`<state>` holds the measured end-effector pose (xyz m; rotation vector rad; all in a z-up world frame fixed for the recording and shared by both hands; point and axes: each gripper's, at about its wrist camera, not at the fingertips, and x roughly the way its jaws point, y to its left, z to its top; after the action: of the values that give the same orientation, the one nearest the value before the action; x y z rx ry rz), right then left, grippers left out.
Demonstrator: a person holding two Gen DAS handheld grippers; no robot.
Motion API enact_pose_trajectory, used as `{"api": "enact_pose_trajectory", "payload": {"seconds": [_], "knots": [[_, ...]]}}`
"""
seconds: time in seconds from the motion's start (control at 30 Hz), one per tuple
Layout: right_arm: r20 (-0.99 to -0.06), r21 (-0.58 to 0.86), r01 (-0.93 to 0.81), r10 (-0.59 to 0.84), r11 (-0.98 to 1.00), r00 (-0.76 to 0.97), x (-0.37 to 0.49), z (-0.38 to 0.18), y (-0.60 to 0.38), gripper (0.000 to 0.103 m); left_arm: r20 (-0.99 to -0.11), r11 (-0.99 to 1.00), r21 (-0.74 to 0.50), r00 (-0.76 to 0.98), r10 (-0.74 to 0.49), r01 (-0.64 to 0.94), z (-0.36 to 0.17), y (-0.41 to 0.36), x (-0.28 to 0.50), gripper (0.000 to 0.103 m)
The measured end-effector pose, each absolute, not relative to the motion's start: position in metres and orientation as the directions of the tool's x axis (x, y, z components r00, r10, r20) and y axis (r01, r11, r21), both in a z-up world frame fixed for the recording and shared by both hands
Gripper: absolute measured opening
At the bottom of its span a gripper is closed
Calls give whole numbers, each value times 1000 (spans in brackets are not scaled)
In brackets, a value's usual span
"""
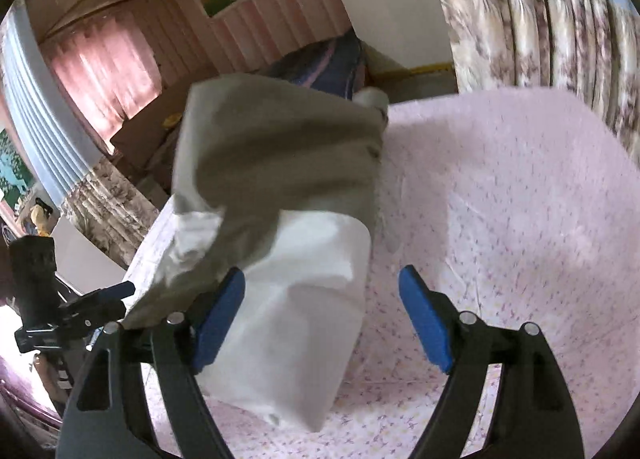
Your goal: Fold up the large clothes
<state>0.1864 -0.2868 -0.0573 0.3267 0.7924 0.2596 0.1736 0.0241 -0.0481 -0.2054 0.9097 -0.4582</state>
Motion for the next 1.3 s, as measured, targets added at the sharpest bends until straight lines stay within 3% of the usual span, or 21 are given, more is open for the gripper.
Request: {"api": "enact_pose_trajectory", "payload": {"seconds": [0.2, 0.4, 0.43, 0.47, 0.53, 0.57, 0.63, 0.9, 0.97, 1.3], "knots": [[-665, 393, -133, 381, 910, 642, 191, -72, -288, 80, -706, 843, -463, 460, -538, 274, -60, -9, 196, 100], [-680, 412, -146, 410, 899, 608, 205, -95, -289, 80, -757, 876, -420, 440, -483, 238, -90, -37, 223, 98], [-676, 424, -147, 420, 894, 606, 206, -99, -290, 80, -756, 877, -420, 445, -480, 234, -92, -37, 224, 84], [-671, 433, -143, 425, 890, 607, 206, -100, -291, 80, -760, 884, -408, 452, -468, 228, -95, -37, 225, 57], [-663, 444, -141, 430, 885, 612, 206, -99, -291, 80, -753, 882, -411, 461, -470, 229, -97, -31, 228, 33], [-662, 442, -144, 430, 885, 614, 206, -98, -290, 80, -738, 872, -430, 465, -490, 235, -95, -27, 227, 26], [-655, 440, -163, 440, 883, 615, 206, -96, -283, 80, -712, 864, -435, 492, -502, 252, -88, -21, 222, 22], [-599, 365, -256, 436, 895, 672, 200, -68, -233, 80, -623, 918, -275, 674, -397, 286, -37, -1, 183, 16], [-594, 336, -281, 434, 899, 677, 199, -61, -220, 80, -610, 923, -283, 693, -383, 260, -31, 18, 174, 16], [-722, -33, -408, 260, 912, 641, 203, -77, -138, 79, -717, 932, -354, 617, -325, 81, -106, 101, 158, 20]]}}
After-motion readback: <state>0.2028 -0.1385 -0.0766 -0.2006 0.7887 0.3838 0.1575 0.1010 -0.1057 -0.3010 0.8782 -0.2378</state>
